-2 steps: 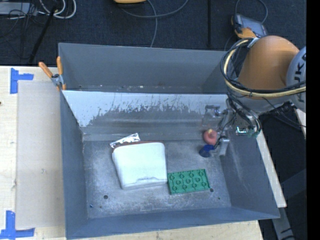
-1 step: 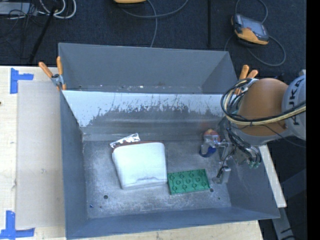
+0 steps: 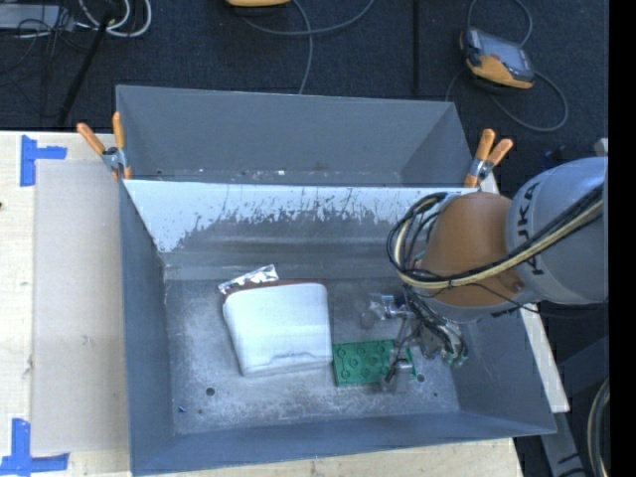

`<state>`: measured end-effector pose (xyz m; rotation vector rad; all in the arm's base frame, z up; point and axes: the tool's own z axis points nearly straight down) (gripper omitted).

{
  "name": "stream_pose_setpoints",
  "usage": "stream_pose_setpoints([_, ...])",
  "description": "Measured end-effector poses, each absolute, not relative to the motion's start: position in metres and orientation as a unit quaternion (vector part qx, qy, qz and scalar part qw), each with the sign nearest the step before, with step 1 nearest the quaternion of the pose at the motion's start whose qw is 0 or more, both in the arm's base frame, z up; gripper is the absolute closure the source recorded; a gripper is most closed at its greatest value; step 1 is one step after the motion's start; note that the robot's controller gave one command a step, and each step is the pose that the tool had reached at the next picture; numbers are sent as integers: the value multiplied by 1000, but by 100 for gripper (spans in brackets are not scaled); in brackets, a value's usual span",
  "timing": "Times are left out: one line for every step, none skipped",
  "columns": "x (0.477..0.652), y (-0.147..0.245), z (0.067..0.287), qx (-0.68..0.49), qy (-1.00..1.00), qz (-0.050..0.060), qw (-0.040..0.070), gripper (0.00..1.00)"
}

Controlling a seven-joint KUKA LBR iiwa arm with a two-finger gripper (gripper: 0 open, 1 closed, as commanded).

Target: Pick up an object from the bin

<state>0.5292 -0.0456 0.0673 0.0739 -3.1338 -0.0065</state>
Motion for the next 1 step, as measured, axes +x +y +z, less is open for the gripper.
stream_pose_setpoints([531,-48,71,24,-1000,-1,2,100])
